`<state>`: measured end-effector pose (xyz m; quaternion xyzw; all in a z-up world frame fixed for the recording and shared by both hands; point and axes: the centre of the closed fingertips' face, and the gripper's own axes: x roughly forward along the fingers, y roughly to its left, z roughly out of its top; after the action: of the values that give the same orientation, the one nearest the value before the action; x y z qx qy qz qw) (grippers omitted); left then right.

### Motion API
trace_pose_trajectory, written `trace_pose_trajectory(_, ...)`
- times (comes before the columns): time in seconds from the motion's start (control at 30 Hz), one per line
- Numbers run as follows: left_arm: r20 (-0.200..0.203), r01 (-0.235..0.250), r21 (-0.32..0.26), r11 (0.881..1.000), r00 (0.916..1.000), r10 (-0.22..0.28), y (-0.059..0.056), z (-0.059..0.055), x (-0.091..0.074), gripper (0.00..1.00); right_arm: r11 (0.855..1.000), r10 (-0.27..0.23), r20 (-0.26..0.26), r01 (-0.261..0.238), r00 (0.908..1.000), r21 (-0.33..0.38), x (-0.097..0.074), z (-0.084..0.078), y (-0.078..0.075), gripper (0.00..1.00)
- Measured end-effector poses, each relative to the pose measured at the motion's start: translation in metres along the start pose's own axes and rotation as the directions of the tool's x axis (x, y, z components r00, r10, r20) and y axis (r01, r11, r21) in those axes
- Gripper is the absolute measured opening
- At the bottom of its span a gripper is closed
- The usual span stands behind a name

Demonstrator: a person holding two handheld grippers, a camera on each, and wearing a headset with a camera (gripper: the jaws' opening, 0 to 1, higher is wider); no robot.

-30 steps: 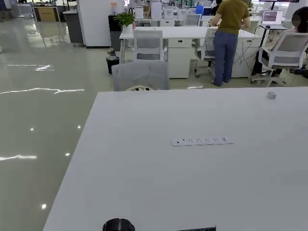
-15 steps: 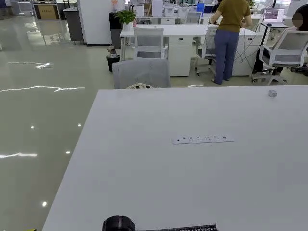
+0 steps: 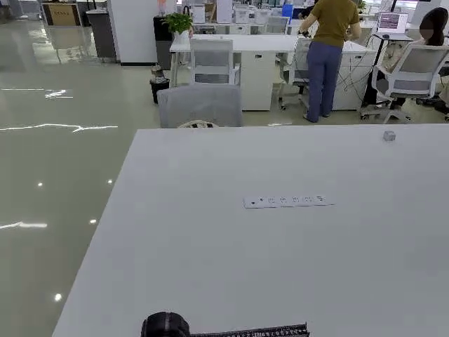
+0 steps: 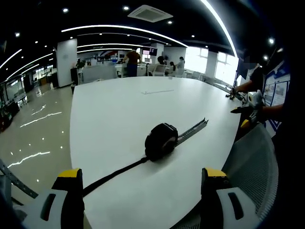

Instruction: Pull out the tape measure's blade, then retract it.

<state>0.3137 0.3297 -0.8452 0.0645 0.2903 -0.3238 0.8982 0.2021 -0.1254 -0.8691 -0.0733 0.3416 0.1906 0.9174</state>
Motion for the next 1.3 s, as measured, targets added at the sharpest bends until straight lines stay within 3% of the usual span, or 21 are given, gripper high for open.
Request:
trace_pose_trajectory(0.17, 0.013, 0.002, -0.011, 1.000, 0.9999, -0.002, -0.004, 0.002, 0.002, 1.00, 1.000, 0.010, -0.012, -0.010, 0.9999, -0.019, 0.000, -0.002, 0.003, 1.00)
trace_pose_trajectory(0.37, 0.001, 0.006, -0.010, 1.000, 1.0000, -0.006, -0.007, -0.003, -0.001, 1.00, 1.000, 0.011, -0.007, -0.011, 0.9999, -0.023, 0.000, 0.001, 0.002, 1.00)
trace_pose_trajectory(0.47, 0.019, 0.005, -0.023, 1.000, 0.9998, -0.005, -0.005, 0.000, -0.002, 1.00, 1.000, 0.016, -0.001, -0.016, 0.9999, -0.025, 0.000, 0.003, 0.002, 1.00)
trace_pose_trajectory(0.57, 0.010, 0.002, -0.017, 1.000, 0.9999, -0.001, -0.002, -0.001, 0.000, 1.00, 0.999, 0.020, -0.003, -0.020, 0.9998, -0.031, -0.001, 0.005, 0.003, 1.00)
trace_pose_trajectory(0.83, 0.016, 0.005, -0.022, 1.000, 0.9999, -0.005, -0.008, 0.002, 0.003, 1.00, 0.998, 0.031, -0.005, -0.031, 0.9995, -0.057, -0.002, 0.007, 0.003, 1.00)
trace_pose_trajectory(0.9, 0.038, -0.042, -0.046, 0.998, 0.9983, 0.044, -0.004, 0.004, 0.005, 1.00, 0.997, 0.036, -0.007, -0.037, 0.9993, -0.068, -0.003, 0.008, 0.005, 1.00)
trace_pose_trajectory(0.97, 0.039, -0.025, -0.052, 0.998, 0.9989, 0.027, -0.012, 0.002, 0.007, 1.00, 0.997, 0.040, -0.012, -0.041, 0.9991, -0.071, -0.004, 0.009, 0.006, 1.00)
trace_pose_trajectory(1.17, 0.022, -0.032, -0.053, 0.998, 0.9992, 0.033, -0.023, -0.002, 0.013, 1.00, 0.993, 0.068, -0.028, -0.070, 0.9973, -0.096, -0.005, 0.011, 0.004, 1.00)
trace_pose_trajectory(1.23, 0.015, -0.027, -0.042, 0.999, 0.9995, 0.028, -0.028, -0.001, 0.015, 1.00, 0.989, 0.073, -0.040, -0.078, 0.9965, -0.124, -0.003, 0.013, 0.001, 1.00)
trace_pose_trajectory(1.3, -0.004, -0.051, 0.005, 0.999, 0.9987, 0.051, -0.028, -0.001, 0.018, 1.00, 0.982, 0.098, -0.060, -0.107, 0.9933, -0.159, -0.001, 0.017, 0.000, 1.00)
